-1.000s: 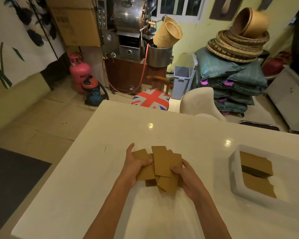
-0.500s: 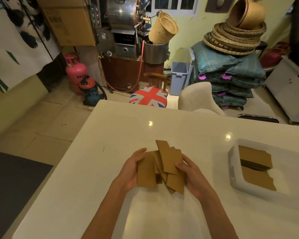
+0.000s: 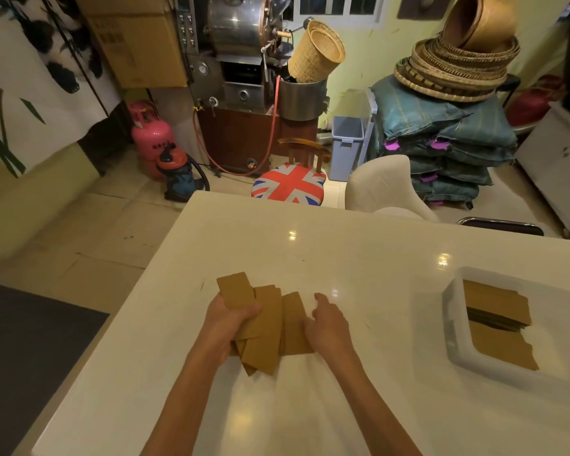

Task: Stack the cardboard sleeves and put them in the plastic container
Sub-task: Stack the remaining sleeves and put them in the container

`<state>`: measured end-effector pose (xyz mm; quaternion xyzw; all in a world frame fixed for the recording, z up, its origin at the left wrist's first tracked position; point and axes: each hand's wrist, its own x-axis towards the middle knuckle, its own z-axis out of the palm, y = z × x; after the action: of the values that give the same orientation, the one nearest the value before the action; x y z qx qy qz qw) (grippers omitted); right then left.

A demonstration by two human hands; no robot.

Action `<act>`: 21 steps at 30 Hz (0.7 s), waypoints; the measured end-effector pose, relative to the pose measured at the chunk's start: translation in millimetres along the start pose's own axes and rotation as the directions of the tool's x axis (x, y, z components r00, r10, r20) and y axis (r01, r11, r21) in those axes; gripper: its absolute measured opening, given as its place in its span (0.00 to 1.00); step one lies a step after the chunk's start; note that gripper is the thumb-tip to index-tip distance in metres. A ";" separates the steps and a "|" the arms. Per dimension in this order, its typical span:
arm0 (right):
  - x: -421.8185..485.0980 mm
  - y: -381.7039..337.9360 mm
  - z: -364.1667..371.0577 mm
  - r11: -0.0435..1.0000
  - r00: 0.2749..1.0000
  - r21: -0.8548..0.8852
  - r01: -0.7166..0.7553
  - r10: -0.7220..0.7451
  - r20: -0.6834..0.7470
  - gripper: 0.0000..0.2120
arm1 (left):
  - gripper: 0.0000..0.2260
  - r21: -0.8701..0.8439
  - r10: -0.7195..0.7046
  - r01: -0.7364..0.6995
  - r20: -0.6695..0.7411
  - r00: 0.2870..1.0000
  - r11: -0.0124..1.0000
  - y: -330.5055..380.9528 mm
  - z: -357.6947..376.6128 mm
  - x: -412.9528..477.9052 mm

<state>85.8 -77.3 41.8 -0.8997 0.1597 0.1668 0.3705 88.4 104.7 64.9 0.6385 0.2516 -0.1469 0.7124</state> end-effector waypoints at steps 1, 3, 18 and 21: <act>-1.7 -6.1 5.6 1.000 1.000 -0.022 -0.005 0.005 0.026 0.25 | 0.21 0.020 -0.011 0.011 0.000 1.000 1.000 -3.6 2.0 -0.1; -6.4 -16.0 12.6 0.999 0.996 0.030 -0.025 0.022 0.081 0.24 | 0.22 0.013 -0.030 0.030 0.003 1.000 0.999 -11.9 9.8 1.0; -25.4 23.7 -14.0 0.355 0.964 0.932 -0.069 -0.217 0.154 0.21 | 0.23 0.433 0.389 -0.534 0.382 0.838 0.726 19.2 49.8 -32.4; -36.5 35.4 -19.3 0.667 0.976 0.730 0.147 -0.217 0.002 0.23 | 0.24 0.633 0.284 -0.605 0.541 0.792 0.482 22.2 57.7 -37.4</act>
<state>42.2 -109.1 48.3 -0.6823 0.1056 0.0919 0.7175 79.0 46.9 107.2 0.8859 -0.1528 -0.1624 0.4067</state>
